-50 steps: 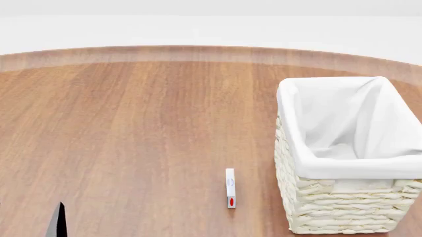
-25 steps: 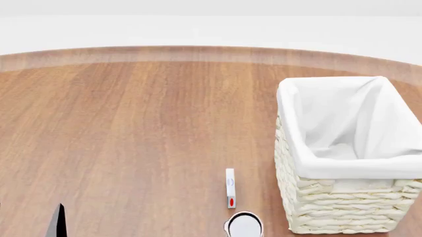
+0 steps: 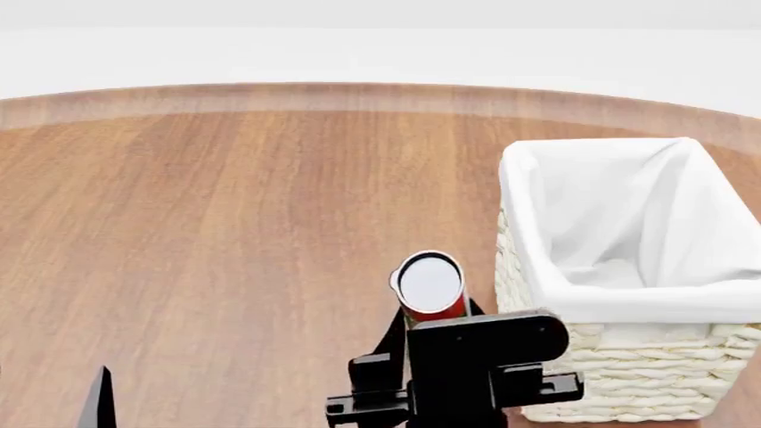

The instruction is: Pick up the tomato sauce, and put it in the basket.

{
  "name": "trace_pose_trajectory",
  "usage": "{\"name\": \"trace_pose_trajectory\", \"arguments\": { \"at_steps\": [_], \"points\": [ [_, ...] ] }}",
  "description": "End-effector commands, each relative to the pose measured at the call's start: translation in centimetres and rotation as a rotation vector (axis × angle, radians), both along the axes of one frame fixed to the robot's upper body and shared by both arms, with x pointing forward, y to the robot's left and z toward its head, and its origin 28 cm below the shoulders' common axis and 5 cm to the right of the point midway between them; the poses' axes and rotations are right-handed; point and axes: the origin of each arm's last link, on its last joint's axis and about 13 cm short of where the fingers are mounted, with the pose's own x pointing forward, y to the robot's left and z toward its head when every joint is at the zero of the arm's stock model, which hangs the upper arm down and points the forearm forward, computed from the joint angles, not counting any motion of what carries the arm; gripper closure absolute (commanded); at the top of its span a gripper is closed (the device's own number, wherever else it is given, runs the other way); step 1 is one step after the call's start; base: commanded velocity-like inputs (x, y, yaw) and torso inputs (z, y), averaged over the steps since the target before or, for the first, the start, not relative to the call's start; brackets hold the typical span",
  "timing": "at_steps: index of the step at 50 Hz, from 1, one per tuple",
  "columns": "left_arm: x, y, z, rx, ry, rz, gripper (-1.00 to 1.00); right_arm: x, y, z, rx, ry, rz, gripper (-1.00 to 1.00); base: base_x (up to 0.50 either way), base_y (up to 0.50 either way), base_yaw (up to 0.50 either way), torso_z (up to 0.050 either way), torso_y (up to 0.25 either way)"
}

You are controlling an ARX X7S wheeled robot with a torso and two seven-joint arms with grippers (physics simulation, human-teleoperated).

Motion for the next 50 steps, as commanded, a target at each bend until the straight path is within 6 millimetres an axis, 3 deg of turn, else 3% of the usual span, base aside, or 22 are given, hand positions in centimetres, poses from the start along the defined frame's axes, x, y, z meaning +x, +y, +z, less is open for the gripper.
{"name": "trace_pose_trajectory", "arguments": {
  "at_steps": [1, 8, 14, 25, 40, 47, 50],
  "points": [
    [-0.1, 0.0, -0.1, -0.004, 0.005, 0.000, -1.00, 2.2, -0.3, 4.6, -0.034, -0.099, 0.008, 1.00, 0.00, 0.00, 0.00, 0.000, 0.000],
    [-0.3, 0.1, 0.0, -0.005, 0.002, 0.000, -1.00, 3.1, -0.6, 7.6, -0.060, -0.161, 0.009, 1.00, 0.00, 0.00, 0.00, 0.000, 0.000],
    [-0.4, 0.0, 0.0, -0.003, 0.003, -0.003, -1.00, 5.4, -1.8, 11.2, -0.040, -0.191, -0.037, 1.00, 0.00, 0.00, 0.00, 0.000, 0.000],
    [-0.2, -0.1, -0.3, 0.006, 0.006, -0.001, -1.00, 9.8, -3.6, 13.4, -0.027, -0.125, -0.119, 1.00, 0.00, 0.00, 0.00, 0.000, 0.000],
    [-0.1, -0.1, -0.5, -0.001, 0.010, -0.007, -1.00, 14.5, -7.4, 15.6, -0.039, -0.049, -0.288, 1.00, 0.00, 0.00, 0.00, 0.000, 0.000],
    [0.2, -0.1, -0.5, -0.003, 0.012, -0.002, -1.00, 15.6, -8.3, 14.7, -0.028, 0.007, -0.335, 1.00, 0.00, 0.00, 0.00, 0.000, 0.001],
    [0.1, -0.3, -0.7, -0.003, 0.013, -0.007, -1.00, 16.1, -8.5, 13.4, -0.024, 0.053, -0.338, 1.00, 0.00, 0.00, 0.00, 0.000, 0.000]
  ]
}}
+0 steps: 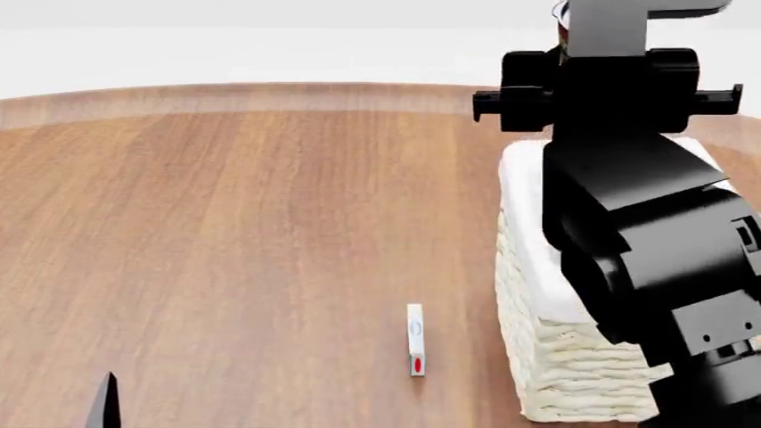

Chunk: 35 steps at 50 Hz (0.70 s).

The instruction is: Pick up the tomato sauce, and put it in the basket.

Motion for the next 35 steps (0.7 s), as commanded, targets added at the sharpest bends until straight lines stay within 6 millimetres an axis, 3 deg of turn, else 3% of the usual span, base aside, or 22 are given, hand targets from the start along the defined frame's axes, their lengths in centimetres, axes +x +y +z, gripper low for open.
{"name": "trace_pose_trajectory", "arguments": {
  "at_steps": [1, 8, 20, 35],
  "points": [
    [0.0, -0.2, -0.2, -0.002, 0.003, -0.003, -1.00, 2.1, -1.9, -1.2, -0.002, 0.101, -0.076, 1.00, 0.00, 0.00, 0.00, 0.000, 0.000],
    [-0.1, -0.1, -0.1, -0.001, 0.002, -0.002, -1.00, 3.3, -3.4, -2.6, 0.025, 0.197, -0.127, 1.00, 0.00, 0.00, 0.00, 0.000, 0.000],
    [-0.1, -0.1, -0.2, 0.007, 0.005, 0.001, -1.00, 2.6, -4.8, -3.6, 0.087, 0.331, -0.153, 1.00, 0.00, 0.00, 0.00, 0.000, 0.000],
    [-0.2, 0.0, 0.0, 0.006, -0.004, 0.002, -1.00, 2.0, -5.0, -4.9, 0.080, 0.453, -0.146, 1.00, 0.00, 0.00, 0.00, 0.000, 0.000]
  ]
}}
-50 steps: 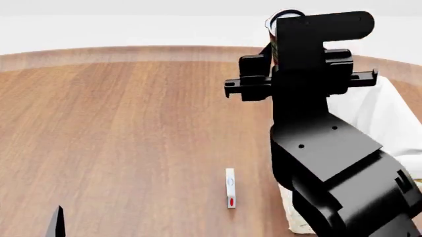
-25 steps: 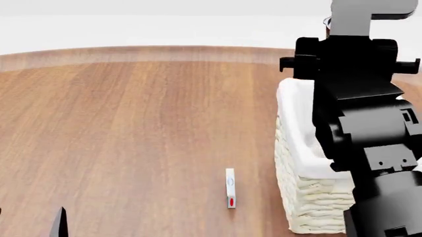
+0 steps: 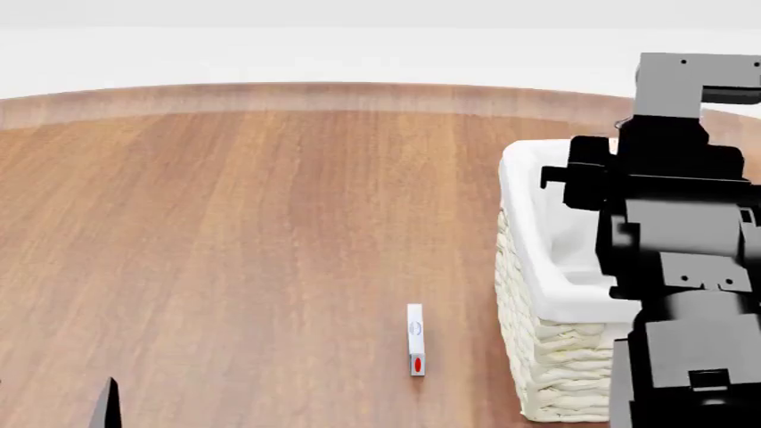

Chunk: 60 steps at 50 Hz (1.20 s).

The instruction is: Pick up the tomato sauce, and put it in the basket.

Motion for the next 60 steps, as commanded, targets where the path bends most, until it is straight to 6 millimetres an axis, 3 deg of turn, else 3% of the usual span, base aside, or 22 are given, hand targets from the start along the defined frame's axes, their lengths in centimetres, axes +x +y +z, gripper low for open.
{"name": "trace_pose_trajectory", "arguments": {
  "at_steps": [1, 3, 24, 25, 43, 48, 54, 57, 58, 60],
  "points": [
    [0.0, 0.0, 0.1, 0.000, -0.006, 0.001, -1.00, -0.5, -0.2, -0.9, -0.018, 0.092, 0.009, 1.00, 0.00, 0.00, 0.00, 0.000, 0.000],
    [0.0, 0.0, -0.1, 0.003, -0.001, 0.001, -1.00, -0.6, -0.2, -1.1, -0.076, 0.130, 0.020, 1.00, 0.00, 0.00, 0.00, 0.000, 0.005],
    [0.0, 0.3, -0.4, 0.008, 0.007, 0.007, -1.00, -0.6, -0.1, -0.3, -0.054, 0.142, -0.020, 1.00, 0.00, 0.00, 0.00, 0.000, 0.000],
    [0.0, 0.3, -0.3, 0.010, 0.005, 0.007, -1.00, -0.6, -0.2, -0.1, -0.051, 0.126, -0.037, -1.00, 0.00, 0.00, 0.00, 0.000, 0.000],
    [0.0, 0.2, -0.3, 0.003, 0.003, 0.003, -1.00, 0.3, 0.6, 2.6, -0.066, -0.018, 0.013, -1.00, 0.00, 0.00, 0.00, 0.000, 0.000],
    [-0.1, 0.3, -0.3, -0.001, 0.003, 0.005, -1.00, 0.8, 1.3, 3.0, -0.042, -0.093, 0.062, -1.00, 0.00, 0.00, 0.00, 0.000, 0.000],
    [-0.2, 0.3, -0.2, -0.002, 0.002, 0.004, -1.00, 1.5, 3.4, 4.0, -0.135, -0.225, 0.102, -1.00, 0.00, 0.00, 0.00, 0.000, 0.000],
    [-0.2, 0.2, -0.2, -0.003, 0.000, 0.003, -1.00, -0.2, 5.1, 2.3, -0.161, -0.198, 0.132, -1.00, 0.00, 0.00, 0.00, 0.000, 0.000],
    [-0.3, 0.2, -0.2, -0.003, 0.000, 0.003, -1.00, -0.8, 5.7, 3.7, -0.175, -0.285, 0.141, -1.00, 0.00, 0.00, 0.00, 0.000, 0.000],
    [-0.3, 0.2, -0.3, -0.003, 0.001, 0.003, -1.00, -2.2, 6.8, 4.0, -0.184, -0.336, 0.169, -1.00, 0.00, 0.00, 0.00, 0.000, 0.000]
  ]
}}
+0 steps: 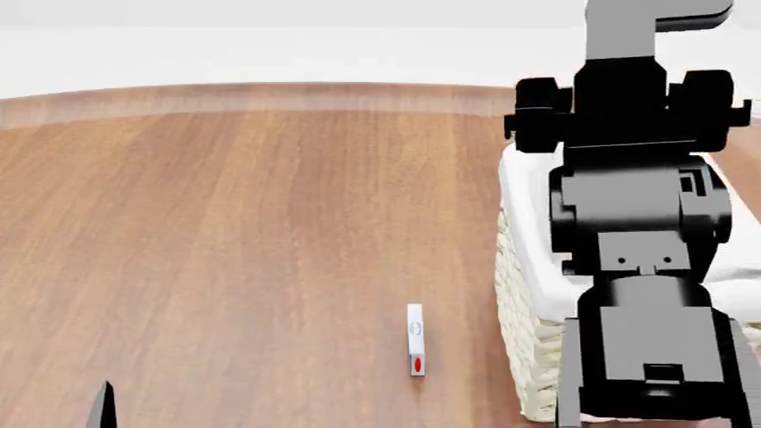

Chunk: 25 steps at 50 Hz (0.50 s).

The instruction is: Pick up the tomato sauce, and put it in the basket.

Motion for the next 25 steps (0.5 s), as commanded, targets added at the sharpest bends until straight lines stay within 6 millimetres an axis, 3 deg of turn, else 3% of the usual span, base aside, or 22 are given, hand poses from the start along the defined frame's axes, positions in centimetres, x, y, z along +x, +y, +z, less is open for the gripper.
{"name": "trace_pose_trajectory", "arguments": {
  "at_steps": [1, 5, 9, 14, 25],
  "points": [
    [-0.2, 0.0, 0.0, -0.002, 0.000, -0.002, -1.00, -3.8, 4.8, 0.9, -0.079, -0.205, 0.102, -1.00, 0.00, 0.00, 0.00, 0.000, 0.000],
    [-0.2, 0.1, -0.2, -0.007, 0.002, 0.003, -1.00, -7.1, 6.9, 0.6, -0.057, -0.318, 0.153, -1.00, 0.00, 0.00, 0.00, 0.000, 0.000],
    [-0.2, 0.2, -0.4, -0.005, 0.005, 0.004, -1.00, -10.3, 8.5, -1.1, -0.003, -0.364, 0.203, -1.00, 0.00, 0.00, 0.00, 0.000, 0.000],
    [-0.4, 0.3, -0.2, 0.001, 0.003, 0.009, -1.00, -13.8, 10.6, -6.2, -0.069, -0.325, 0.262, -1.00, 0.00, 0.00, 0.00, 0.000, 0.000],
    [-0.5, 0.5, -0.3, -0.001, 0.003, 0.018, -1.00, -19.4, 12.9, -11.1, 0.004, -0.366, 0.351, -1.00, 0.00, 0.00, 0.00, 0.000, 0.000]
  ]
}}
